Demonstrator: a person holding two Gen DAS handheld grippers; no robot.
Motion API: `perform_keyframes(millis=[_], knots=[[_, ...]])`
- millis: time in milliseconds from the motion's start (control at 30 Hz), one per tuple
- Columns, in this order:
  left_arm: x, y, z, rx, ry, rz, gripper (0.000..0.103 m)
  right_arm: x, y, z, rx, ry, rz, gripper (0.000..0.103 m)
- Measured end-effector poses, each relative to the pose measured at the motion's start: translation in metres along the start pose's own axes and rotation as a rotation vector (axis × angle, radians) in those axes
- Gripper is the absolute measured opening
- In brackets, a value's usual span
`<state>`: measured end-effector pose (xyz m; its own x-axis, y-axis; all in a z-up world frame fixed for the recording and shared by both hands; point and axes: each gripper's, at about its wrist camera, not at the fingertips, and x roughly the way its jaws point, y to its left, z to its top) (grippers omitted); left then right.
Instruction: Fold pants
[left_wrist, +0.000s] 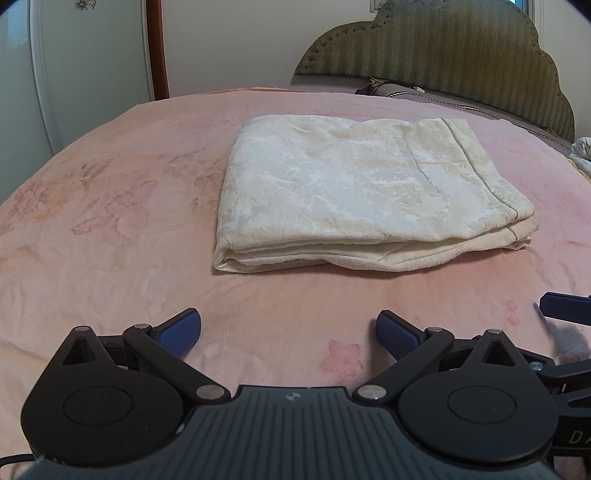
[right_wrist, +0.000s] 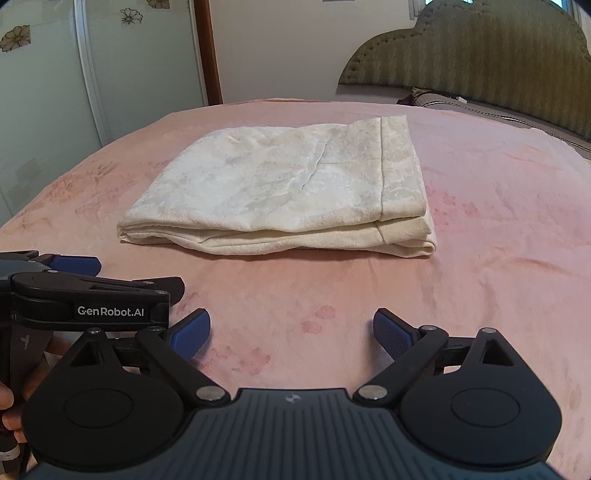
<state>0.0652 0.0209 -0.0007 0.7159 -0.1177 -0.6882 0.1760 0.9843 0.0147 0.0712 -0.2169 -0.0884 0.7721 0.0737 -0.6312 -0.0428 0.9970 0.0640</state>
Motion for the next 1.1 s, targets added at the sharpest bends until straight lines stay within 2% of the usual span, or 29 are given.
perform_keyframes(millis=[233, 400, 500, 667, 1100], knots=[[-0.001, 0.000, -0.001, 0.006, -0.001, -0.003, 0.103, 0.001, -0.001, -0.001, -0.006, 0.000, -0.010, 0.096], [-0.007, 0.004, -0.005, 0.046, -0.018, -0.004, 0.103, 0.005, -0.005, -0.003, 0.007, 0.002, -0.029, 0.096], [-0.007, 0.012, -0.006, 0.026, -0.019, -0.002, 0.103, 0.007, -0.009, -0.004, 0.016, 0.003, -0.042, 0.102], [-0.006, 0.022, -0.012, -0.011, -0.046, -0.004, 0.103, 0.012, -0.010, -0.006, 0.012, 0.003, -0.053, 0.103], [-0.007, 0.022, -0.015, -0.002, -0.065, 0.003, 0.103, 0.015, -0.005, -0.007, -0.015, 0.001, -0.070, 0.103]])
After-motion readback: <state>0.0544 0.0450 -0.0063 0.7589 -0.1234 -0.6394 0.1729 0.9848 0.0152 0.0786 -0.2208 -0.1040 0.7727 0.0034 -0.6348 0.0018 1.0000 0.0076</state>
